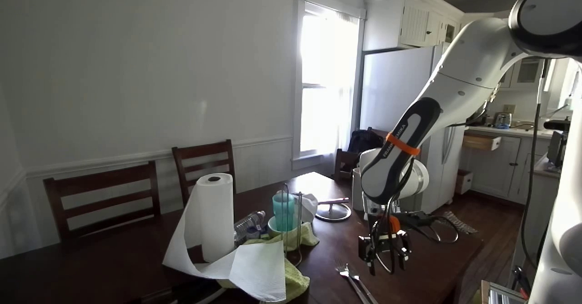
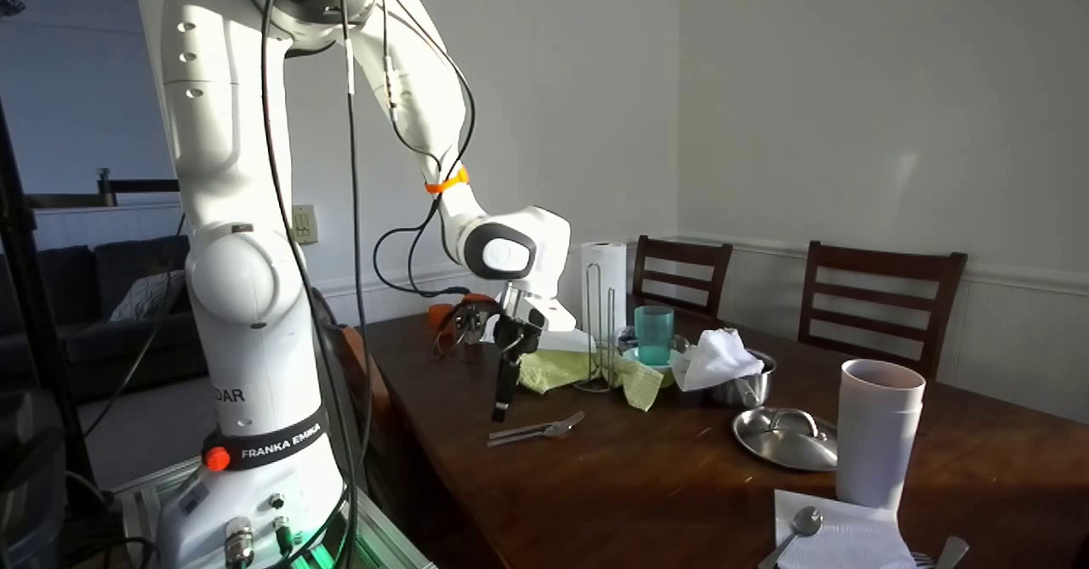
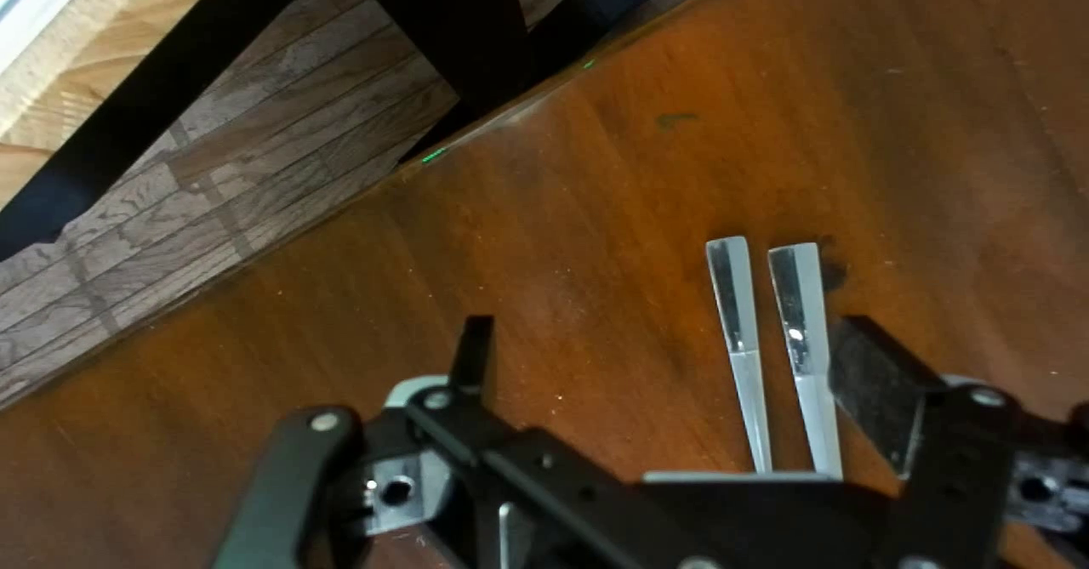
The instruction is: Pick up the silver spoon and put it on the white kitchen paper on the right
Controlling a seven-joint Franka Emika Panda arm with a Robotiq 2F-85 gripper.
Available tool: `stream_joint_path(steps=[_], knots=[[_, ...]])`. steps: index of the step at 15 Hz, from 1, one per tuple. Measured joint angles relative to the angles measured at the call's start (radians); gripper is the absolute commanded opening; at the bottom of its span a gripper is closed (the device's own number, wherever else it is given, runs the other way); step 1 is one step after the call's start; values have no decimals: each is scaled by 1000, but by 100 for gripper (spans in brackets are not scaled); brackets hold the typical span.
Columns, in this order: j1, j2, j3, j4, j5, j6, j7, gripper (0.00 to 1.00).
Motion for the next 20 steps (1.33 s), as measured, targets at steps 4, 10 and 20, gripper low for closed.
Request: stream_joint_path(steps=[4,10,20], knots=[[11,18,-7,1,4,20,-3,100],[28,115,-6,25,135,105,-69,97],[28,247,12,118,315,176,-190,66]])
